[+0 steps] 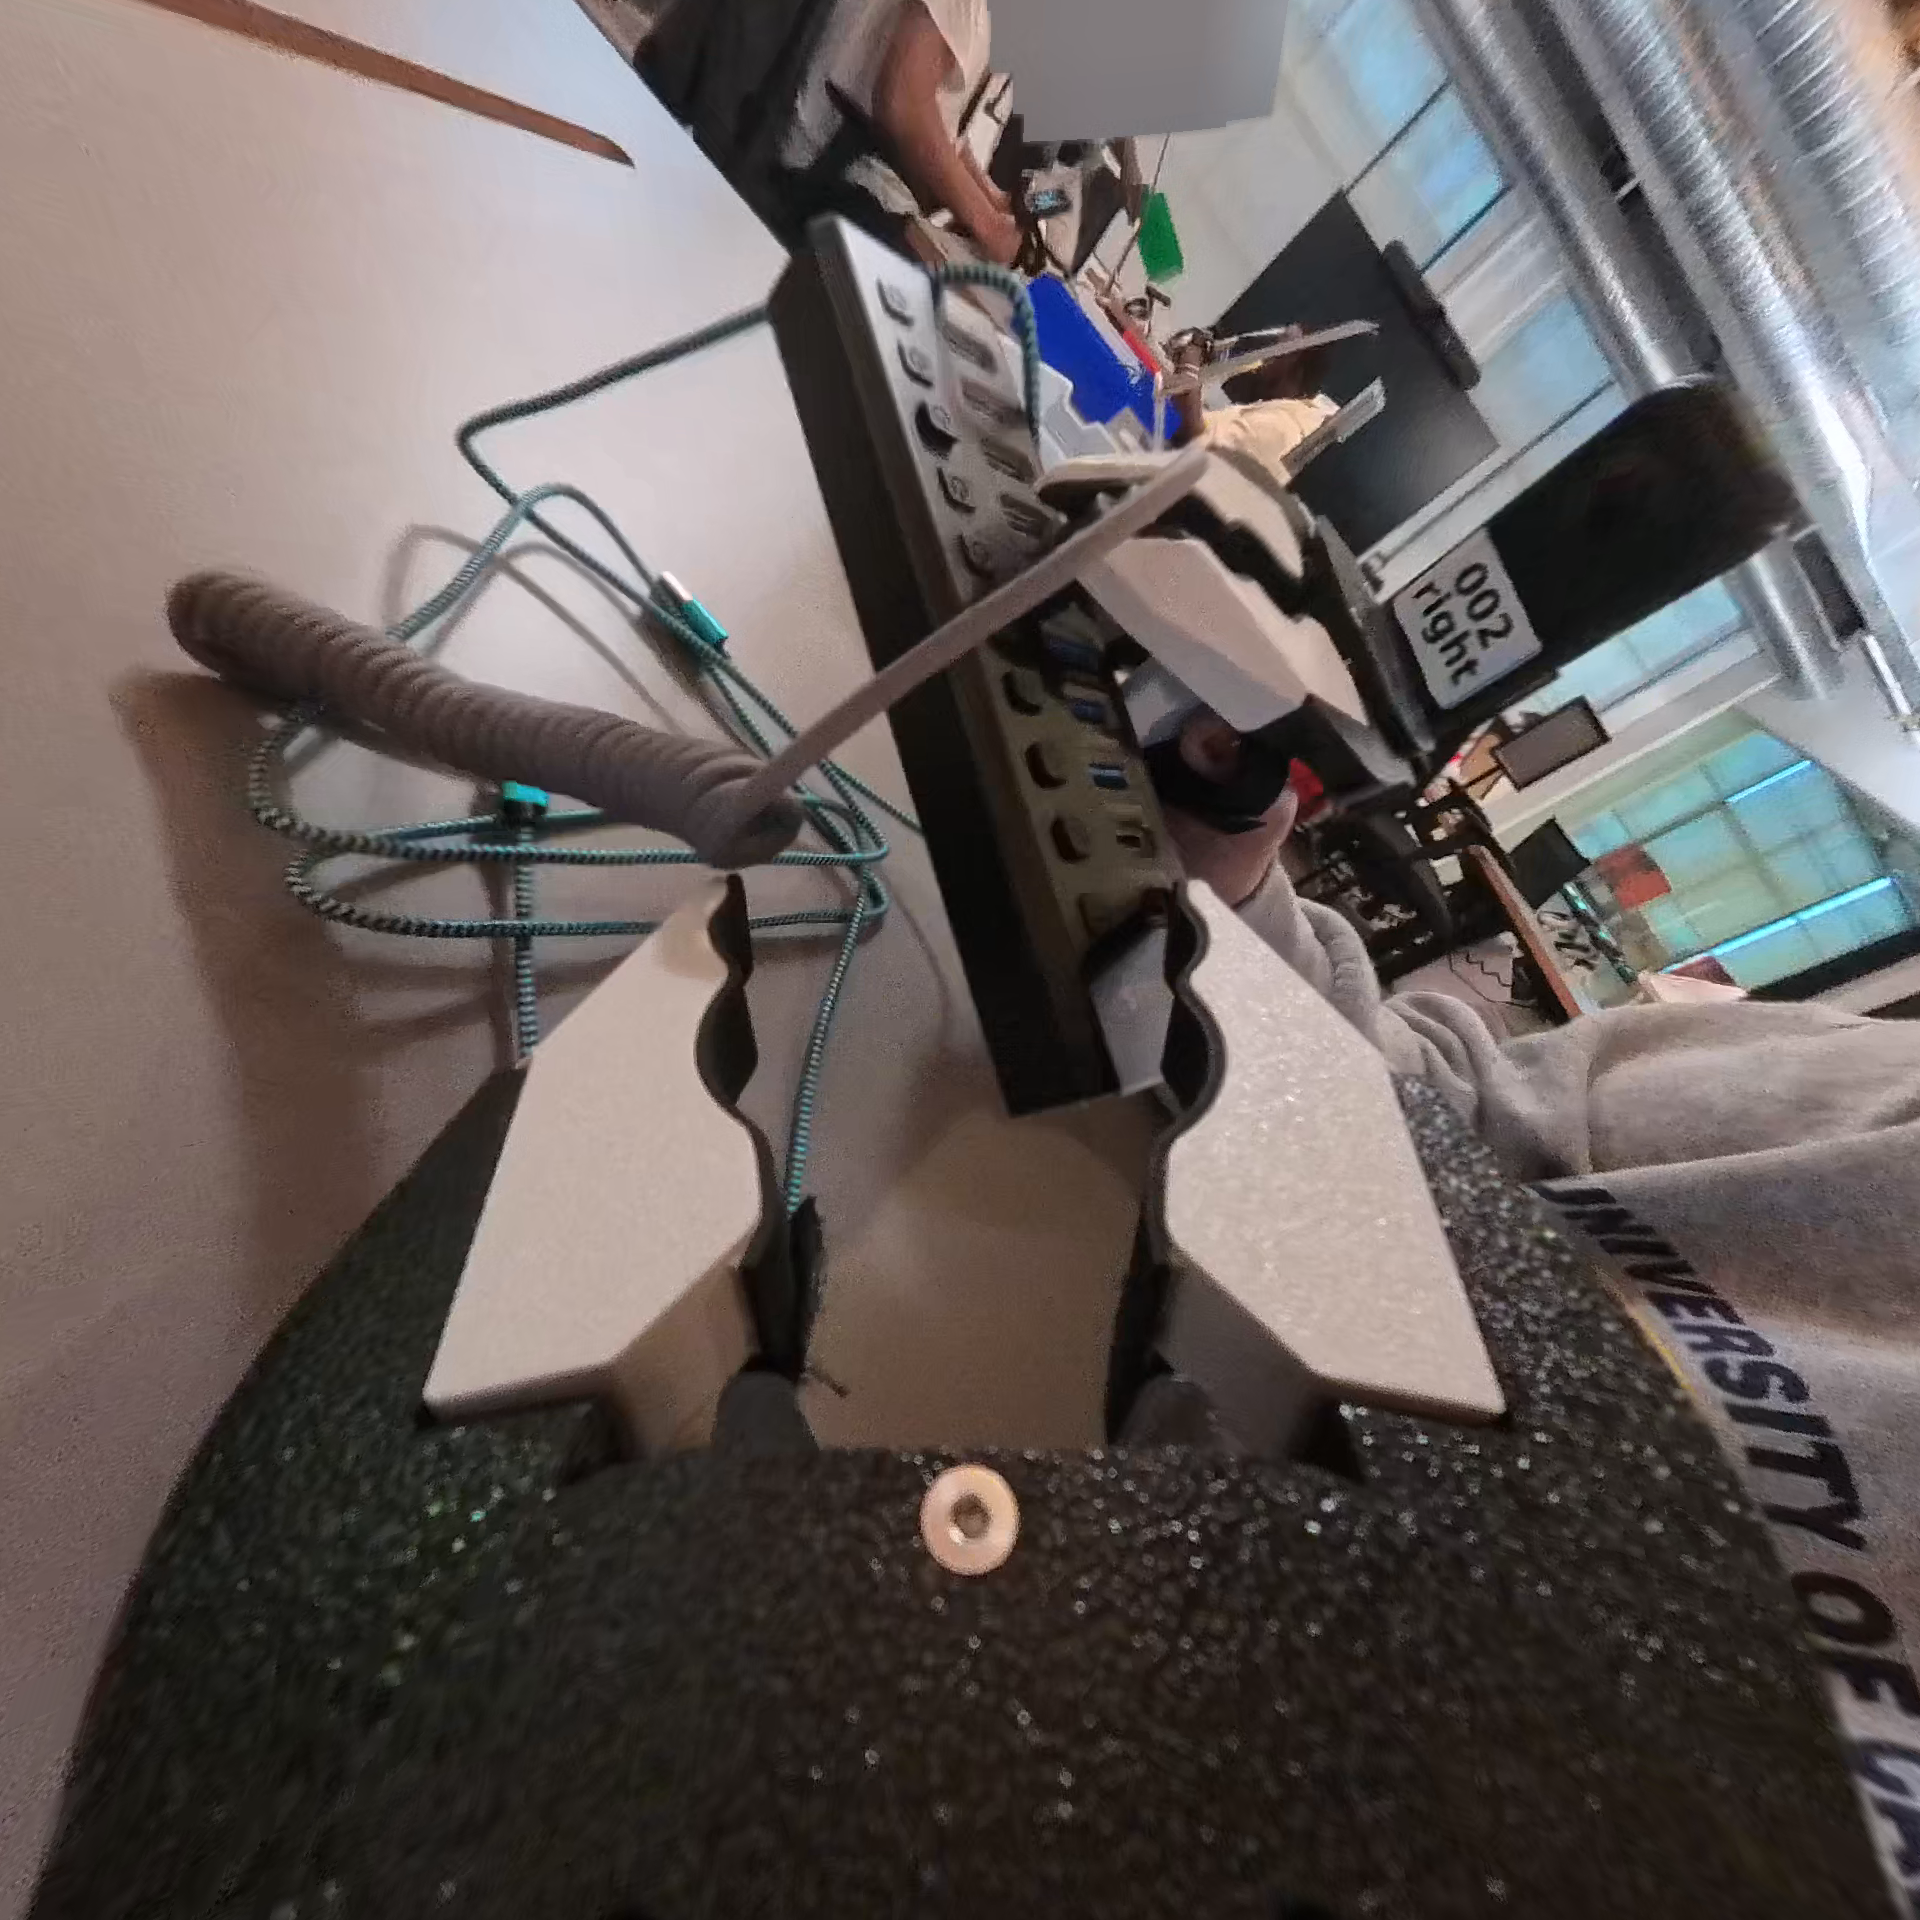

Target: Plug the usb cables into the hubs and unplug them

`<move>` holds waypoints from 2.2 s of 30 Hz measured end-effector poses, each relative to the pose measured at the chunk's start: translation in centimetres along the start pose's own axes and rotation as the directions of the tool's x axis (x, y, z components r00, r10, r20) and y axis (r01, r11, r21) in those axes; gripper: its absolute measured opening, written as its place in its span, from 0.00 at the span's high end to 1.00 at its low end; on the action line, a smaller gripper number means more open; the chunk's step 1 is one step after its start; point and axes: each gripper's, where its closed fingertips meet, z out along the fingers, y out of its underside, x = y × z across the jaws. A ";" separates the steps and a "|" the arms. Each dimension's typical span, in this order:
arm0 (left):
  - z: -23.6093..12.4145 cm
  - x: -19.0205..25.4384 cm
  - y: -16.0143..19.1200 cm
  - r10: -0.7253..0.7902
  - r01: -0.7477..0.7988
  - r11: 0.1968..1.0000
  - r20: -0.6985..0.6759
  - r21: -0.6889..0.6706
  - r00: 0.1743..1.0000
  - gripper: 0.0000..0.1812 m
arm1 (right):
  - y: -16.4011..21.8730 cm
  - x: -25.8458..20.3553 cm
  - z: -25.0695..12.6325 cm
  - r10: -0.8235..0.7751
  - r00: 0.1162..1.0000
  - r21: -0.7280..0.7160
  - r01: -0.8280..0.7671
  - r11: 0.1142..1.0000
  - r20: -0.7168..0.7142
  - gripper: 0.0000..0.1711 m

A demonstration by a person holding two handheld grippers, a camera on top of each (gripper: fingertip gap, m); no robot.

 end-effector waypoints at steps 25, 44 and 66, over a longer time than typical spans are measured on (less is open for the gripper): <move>2.0 3.0 0.5 -0.144 0.180 0.980 -0.319 0.087 0.937 0.86 | -1.5 -2.7 -1.4 -0.239 0.970 -0.017 0.240 0.971 0.042 0.97; 3.5 1.2 2.4 -0.169 0.180 0.983 -0.244 0.021 0.955 0.86 | 1.1 -2.7 -2.1 -0.422 0.906 -0.083 0.418 0.905 -0.035 0.97; 3.7 0.7 3.3 -0.203 0.197 0.979 -0.206 -0.048 0.957 0.84 | 3.0 -1.9 -1.7 -0.148 0.989 -0.124 0.150 0.981 0.026 0.97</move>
